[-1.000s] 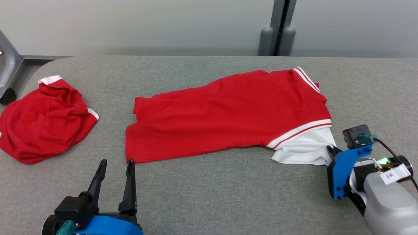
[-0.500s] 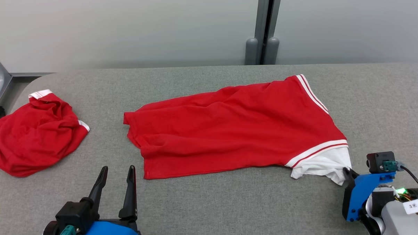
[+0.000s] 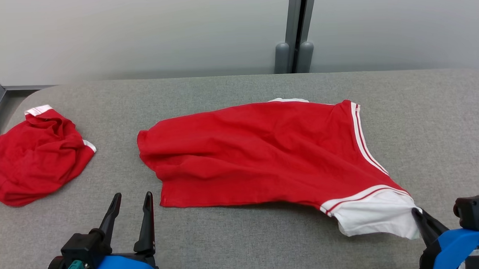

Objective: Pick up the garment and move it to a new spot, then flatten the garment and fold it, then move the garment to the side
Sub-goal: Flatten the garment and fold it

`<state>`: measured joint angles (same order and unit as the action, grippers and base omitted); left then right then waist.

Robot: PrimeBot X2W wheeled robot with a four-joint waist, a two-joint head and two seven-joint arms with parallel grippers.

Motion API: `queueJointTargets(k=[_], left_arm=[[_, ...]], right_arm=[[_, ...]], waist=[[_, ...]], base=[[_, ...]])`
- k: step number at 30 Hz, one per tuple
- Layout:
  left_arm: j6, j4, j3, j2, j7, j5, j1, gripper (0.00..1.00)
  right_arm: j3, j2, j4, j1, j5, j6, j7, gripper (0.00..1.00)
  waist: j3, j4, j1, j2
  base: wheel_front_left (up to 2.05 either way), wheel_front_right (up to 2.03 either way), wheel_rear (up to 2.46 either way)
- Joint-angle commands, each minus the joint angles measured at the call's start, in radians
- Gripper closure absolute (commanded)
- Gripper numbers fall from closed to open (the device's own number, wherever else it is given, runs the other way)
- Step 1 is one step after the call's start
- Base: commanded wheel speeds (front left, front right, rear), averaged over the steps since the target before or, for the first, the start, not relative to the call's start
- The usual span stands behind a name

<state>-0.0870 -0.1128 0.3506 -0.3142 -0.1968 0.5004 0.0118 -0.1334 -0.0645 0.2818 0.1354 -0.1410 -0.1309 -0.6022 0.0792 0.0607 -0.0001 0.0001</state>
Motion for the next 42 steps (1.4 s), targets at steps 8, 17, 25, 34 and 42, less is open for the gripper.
queueJointTargets(k=[8,17,25,34,42], left_arm=[[0.008,-0.008,0.007,0.001,-0.007,0.001,0.048,0.0],[0.009,-0.025,0.013,0.004,-0.012,0.004,0.056,0.0],[-0.001,-0.031,0.005,0.001,-0.019,0.013,0.041,0.0],[-0.003,-0.016,0.008,-0.006,-0.021,0.012,0.054,0.0],[0.006,-0.005,0.023,-0.004,-0.014,0.004,0.089,0.0]], right_arm=[[-0.011,-0.049,-0.084,-0.061,0.086,0.0,-0.025,1.0],[-0.025,-0.028,-0.236,-0.144,0.07,0.0,0.068,0.0],[-0.091,0.0,-0.273,-0.184,0.043,0.0,0.099,0.0],[-0.115,0.005,-0.469,-0.388,0.038,0.0,0.025,0.0],[-0.073,-0.049,-0.728,-0.617,0.027,0.0,0.024,0.0]], waist=[[0.031,0.0,0.0001,-0.0001],[0.033,0.032,0.0001,-0.0001],[0.018,0.032,0.0001,-0.0001],[0.035,0.022,0.0001,-0.0001],[0.097,0.054,0.0001,-0.0001]], base=[[0.0,0.0,0.0],[0.0,0.0,0.0],[0.0,0.0,0.0],[0.0,0.0,0.0],[0.0,0.0,0.0]])
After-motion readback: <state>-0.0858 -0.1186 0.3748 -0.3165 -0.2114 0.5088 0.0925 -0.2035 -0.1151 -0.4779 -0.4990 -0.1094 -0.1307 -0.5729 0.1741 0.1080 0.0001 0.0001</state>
